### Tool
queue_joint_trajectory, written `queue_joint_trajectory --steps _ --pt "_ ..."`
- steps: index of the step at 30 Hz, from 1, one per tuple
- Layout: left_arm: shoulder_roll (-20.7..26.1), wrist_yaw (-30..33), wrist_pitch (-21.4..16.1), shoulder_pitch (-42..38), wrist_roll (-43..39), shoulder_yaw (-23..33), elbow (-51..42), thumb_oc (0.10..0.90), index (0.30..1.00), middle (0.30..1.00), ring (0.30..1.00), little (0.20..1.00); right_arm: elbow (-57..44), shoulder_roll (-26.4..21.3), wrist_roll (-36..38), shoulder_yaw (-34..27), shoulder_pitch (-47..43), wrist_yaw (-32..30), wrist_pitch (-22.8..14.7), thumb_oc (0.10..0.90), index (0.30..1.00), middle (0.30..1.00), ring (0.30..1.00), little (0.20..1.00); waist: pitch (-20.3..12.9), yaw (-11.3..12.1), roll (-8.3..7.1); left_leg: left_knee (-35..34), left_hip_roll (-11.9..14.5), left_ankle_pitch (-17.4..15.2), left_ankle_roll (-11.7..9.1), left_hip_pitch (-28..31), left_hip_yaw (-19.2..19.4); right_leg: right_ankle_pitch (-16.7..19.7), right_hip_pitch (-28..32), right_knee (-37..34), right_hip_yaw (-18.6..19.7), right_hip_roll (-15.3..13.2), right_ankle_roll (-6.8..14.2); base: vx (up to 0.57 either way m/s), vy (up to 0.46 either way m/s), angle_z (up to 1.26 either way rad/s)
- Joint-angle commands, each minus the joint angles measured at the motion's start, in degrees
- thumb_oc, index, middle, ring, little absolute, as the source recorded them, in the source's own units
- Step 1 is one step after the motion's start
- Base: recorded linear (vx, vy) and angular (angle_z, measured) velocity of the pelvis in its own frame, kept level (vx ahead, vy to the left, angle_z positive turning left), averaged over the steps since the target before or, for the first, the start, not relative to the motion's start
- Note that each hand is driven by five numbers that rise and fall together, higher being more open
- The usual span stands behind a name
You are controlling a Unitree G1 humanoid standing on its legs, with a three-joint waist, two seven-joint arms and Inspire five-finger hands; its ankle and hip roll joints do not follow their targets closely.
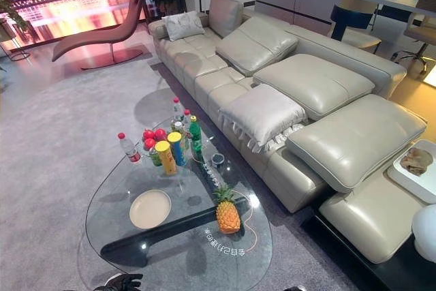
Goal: Pick up the fruit to the plate
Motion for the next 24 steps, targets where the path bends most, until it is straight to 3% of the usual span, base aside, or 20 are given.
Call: queue_joint_trajectory --steps 1,24 --pt "0.1 -0.2 -0.6 -5.1 0.2 -1.5 3.2 0.800 0.900 0.900 0.900 0.900 1.4 -0.3 1.9 0.2 -5.4 -1.1 0.4 0.800 0.900 0.900 0.900 0.900 2.3 0.5 -1.07 0.3 1.3 -3.4 -0.4 2.9 1.6 1.1 -0.5 1.1 -2.5 -2.8 0.8 0.00 0.000 0.00" --pt "0.2 1.3 0.5 -4.6 -0.6 -1.0 3.2 0.800 0.900 0.900 0.900 0.900 1.0 -0.7 1.7 0.4 -5.3 -0.8 1.1 0.800 0.900 0.900 0.900 0.900 3.2 0.8 -0.94 0.3 1.0 -3.2 -0.4 2.3 1.0 1.1 -0.7 1.0 -2.8 -2.7 0.7 0.00 -0.001 0.00"
